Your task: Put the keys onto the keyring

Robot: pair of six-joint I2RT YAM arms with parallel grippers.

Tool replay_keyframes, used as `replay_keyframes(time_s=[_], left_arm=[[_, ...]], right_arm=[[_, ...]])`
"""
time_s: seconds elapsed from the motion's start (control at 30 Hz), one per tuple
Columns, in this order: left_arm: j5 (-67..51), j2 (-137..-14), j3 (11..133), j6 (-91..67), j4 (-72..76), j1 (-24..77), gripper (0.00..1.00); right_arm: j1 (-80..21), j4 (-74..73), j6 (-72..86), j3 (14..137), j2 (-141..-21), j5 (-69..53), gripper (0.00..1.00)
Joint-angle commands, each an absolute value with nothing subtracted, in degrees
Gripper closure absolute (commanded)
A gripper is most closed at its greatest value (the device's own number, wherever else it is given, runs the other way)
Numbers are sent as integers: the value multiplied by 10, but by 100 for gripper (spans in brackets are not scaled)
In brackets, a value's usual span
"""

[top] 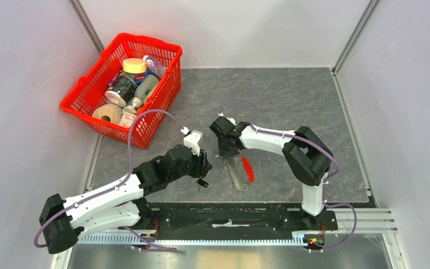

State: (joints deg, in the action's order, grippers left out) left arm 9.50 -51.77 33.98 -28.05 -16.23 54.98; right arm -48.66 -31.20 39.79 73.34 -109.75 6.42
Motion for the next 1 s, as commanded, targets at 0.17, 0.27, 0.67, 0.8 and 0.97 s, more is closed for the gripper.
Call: replay_keyframes(time_s=[0.17, 0.27, 0.67, 0.8, 0.97], left_arm=[[98, -495, 343, -296, -158, 546, 49], [94, -481, 349, -296, -167, 547, 49], [62, -415, 376, -292, -188, 547, 49], [38, -398, 387, -296, -190, 547, 49], [9, -369, 407, -296, -200, 547, 49]], right_arm=[[-491, -329, 384, 758, -1070, 89, 100], [-492, -338, 378, 752, -1039, 89, 100], [-491, -354, 325, 695, -869, 44, 100], [-491, -347, 290, 681, -817, 8, 100], [-491, -352, 247, 683, -754, -77, 100]])
